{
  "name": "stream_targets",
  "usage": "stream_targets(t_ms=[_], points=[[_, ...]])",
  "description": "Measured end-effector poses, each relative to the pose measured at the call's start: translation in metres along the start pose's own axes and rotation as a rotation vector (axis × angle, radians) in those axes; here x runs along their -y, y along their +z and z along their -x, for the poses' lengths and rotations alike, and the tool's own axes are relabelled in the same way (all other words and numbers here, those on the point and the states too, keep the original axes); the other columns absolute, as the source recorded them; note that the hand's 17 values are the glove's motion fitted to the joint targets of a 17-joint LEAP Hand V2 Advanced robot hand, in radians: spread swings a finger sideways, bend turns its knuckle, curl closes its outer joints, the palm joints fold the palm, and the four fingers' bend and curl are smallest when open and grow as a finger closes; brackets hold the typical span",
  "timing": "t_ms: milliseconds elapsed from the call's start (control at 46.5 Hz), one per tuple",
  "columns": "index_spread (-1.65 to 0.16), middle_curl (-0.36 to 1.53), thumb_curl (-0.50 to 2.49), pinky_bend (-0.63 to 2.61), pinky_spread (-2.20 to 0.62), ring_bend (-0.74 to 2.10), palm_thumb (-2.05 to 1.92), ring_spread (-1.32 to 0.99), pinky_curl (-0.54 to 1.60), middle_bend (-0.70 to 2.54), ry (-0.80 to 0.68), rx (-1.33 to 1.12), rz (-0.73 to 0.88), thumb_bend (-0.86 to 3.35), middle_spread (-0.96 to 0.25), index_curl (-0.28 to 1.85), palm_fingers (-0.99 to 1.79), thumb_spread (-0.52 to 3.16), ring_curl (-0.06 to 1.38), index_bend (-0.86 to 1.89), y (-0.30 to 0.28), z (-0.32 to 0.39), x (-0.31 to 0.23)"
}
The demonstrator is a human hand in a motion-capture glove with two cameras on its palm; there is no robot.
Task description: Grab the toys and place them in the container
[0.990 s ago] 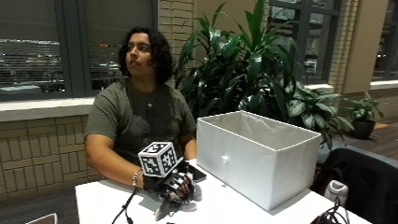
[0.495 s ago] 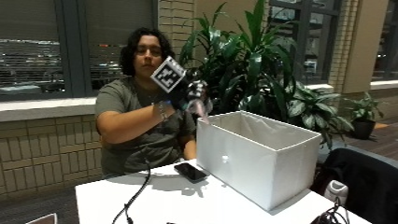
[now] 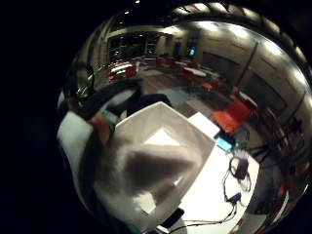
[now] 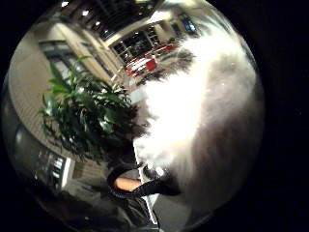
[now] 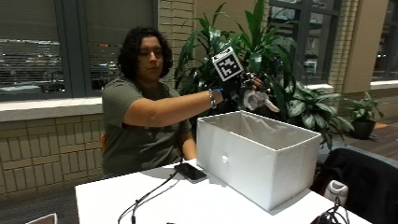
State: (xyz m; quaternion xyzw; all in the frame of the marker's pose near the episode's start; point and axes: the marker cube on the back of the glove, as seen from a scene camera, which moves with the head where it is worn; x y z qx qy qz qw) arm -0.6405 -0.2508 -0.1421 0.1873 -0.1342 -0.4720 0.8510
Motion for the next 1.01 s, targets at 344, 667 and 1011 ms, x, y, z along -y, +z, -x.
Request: stream_targets(t_ms=[344,667,1011], points=[[-0.37,0.46,0.33,0.84,-0.05,0.82,-0.13,-0.26,0.37,0.66,-0.147,-0.182,0.205,-0.11,-0.18,0.43,0.12,0.99,0.31,0.36,-0.049,-0.033,-0.182],[-0.37,0.41,0.25,0.8,0.02,0.76,-0.14,-0.23,0.35,0.54,0.14,-0.214,0.424,-0.11,-0.16,0.44,0.03,0.93,0.28,0.32,-0.088,-0.083,-0.343],[-0.37,0.39,0.2,0.78,0.03,0.69,-0.14,-0.2,0.34,0.46,0.345,-0.221,0.401,-0.11,-0.14,0.41,-0.02,0.91,0.26,0.18,-0.106,-0.121,-0.405]])
